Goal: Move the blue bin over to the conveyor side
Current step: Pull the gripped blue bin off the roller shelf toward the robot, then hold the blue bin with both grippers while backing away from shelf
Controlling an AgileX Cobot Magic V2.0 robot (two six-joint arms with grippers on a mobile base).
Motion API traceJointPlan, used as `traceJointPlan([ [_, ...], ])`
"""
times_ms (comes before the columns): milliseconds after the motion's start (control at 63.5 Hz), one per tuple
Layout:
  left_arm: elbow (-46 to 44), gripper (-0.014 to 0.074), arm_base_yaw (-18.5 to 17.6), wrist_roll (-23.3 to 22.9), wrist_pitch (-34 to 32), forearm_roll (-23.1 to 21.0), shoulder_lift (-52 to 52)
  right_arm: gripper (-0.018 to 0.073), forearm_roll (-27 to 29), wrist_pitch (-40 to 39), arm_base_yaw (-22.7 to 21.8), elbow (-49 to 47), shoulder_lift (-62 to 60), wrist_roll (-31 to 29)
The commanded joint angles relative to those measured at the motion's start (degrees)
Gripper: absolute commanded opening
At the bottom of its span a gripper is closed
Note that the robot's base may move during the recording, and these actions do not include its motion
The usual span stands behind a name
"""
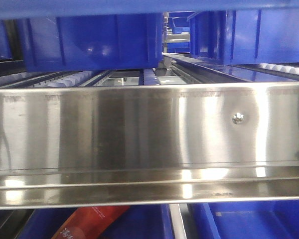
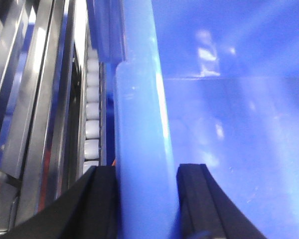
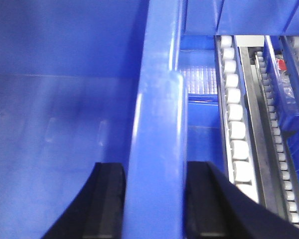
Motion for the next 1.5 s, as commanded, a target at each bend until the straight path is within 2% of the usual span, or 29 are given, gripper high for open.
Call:
traceJointPlan([
  [0, -1.24, -0.0017, -0.34, 0.81, -3.53, 0.02, -2.29, -0.0081, -2.04, -4.52, -0.08, 0.38, -2.97, -0.44],
  [362, -1.24, -0.0017, -0.34, 0.81, -1.7, 0.02, -2.81, -0.0081, -2.04, -5.28, -0.08, 1.11, -5.21, -0.44],
  [1480, -1.24, -0.0017, -0.34, 0.81, -2.38, 0.02, -2.81, -0.0081, -1.9, -5.81, -0.08, 1.11, -5.21, -0.44],
])
